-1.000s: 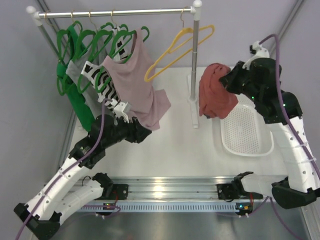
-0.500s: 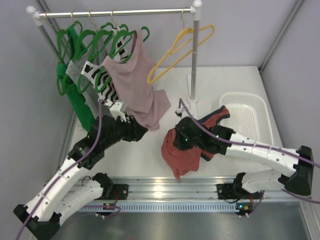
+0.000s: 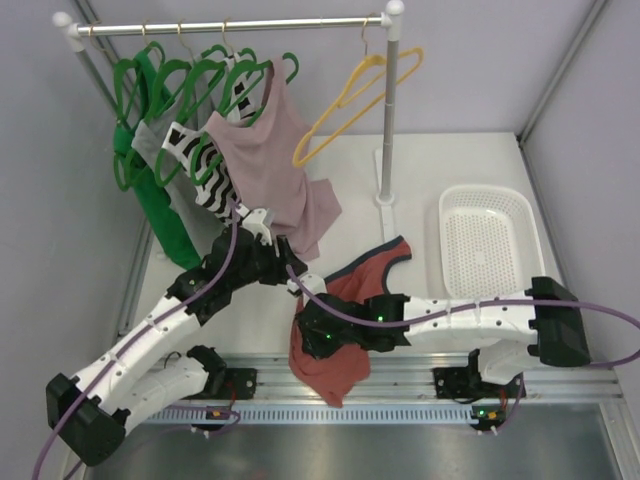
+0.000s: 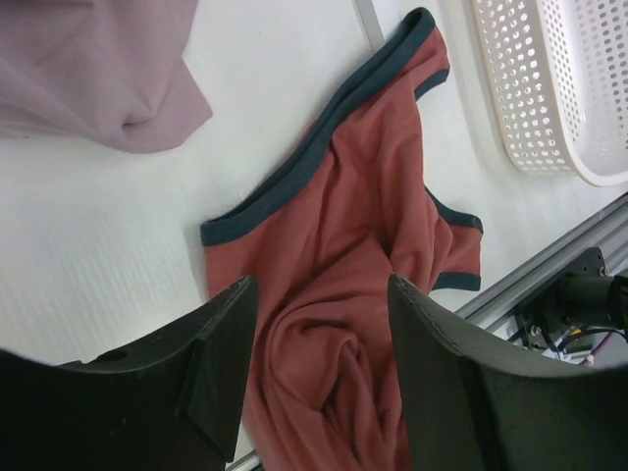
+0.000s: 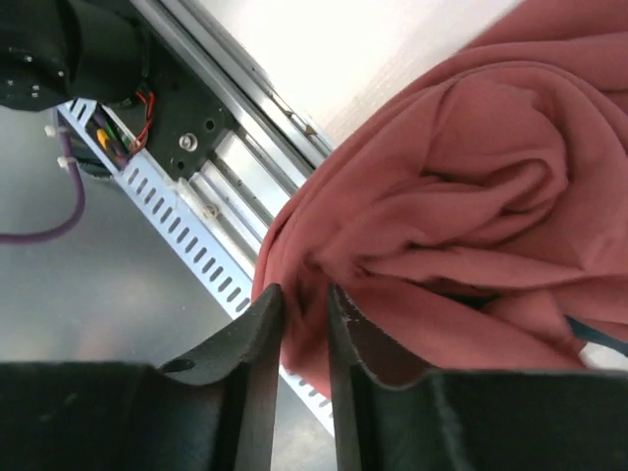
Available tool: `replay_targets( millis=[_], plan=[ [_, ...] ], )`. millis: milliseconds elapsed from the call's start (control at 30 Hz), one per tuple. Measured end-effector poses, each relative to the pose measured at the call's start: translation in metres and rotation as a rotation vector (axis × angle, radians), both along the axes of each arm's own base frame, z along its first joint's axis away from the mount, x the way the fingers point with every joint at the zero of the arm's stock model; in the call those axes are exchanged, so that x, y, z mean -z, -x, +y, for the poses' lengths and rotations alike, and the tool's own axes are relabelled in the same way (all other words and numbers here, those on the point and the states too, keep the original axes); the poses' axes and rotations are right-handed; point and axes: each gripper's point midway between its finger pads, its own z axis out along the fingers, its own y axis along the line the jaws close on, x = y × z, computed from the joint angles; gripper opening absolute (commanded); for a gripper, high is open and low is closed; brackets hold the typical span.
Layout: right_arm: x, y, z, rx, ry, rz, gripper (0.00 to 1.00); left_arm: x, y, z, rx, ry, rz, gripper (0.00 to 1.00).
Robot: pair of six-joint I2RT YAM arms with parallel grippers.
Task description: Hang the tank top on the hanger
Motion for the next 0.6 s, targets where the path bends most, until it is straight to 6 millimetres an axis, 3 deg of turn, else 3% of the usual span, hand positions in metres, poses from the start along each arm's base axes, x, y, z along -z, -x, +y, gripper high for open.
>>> replay_targets(
  millis=[33, 133, 233, 433, 600],
  plan=[
    [0.000, 0.002, 0.001, -0.001, -0.008, 0.002, 0.35, 0.002, -0.001, -0.003, 0.009, 0.003, 0.006, 0.61],
    [0.001, 0.000, -0.008, 0.027, -0.018, -0.003, 0.50, 0.006, -0.003, -0.014, 0.049, 0.022, 0.020, 0.62],
    [-0.002, -0.006, -0.032, 0.095, -0.023, -0.023, 0.56, 0.012, -0.009, -0.032, 0.111, 0.051, 0.039, 0.61],
    [-0.020, -0.030, -0.090, 0.382, -0.060, -0.047, 0.50, 0.031, -0.021, -0.082, 0.265, 0.061, 0.078, 0.60],
    [0.009, -0.040, -0.144, 0.603, 0.015, -0.035, 0.45, 0.030, -0.038, -0.132, 0.376, 0.050, 0.012, 0.60]
  ],
)
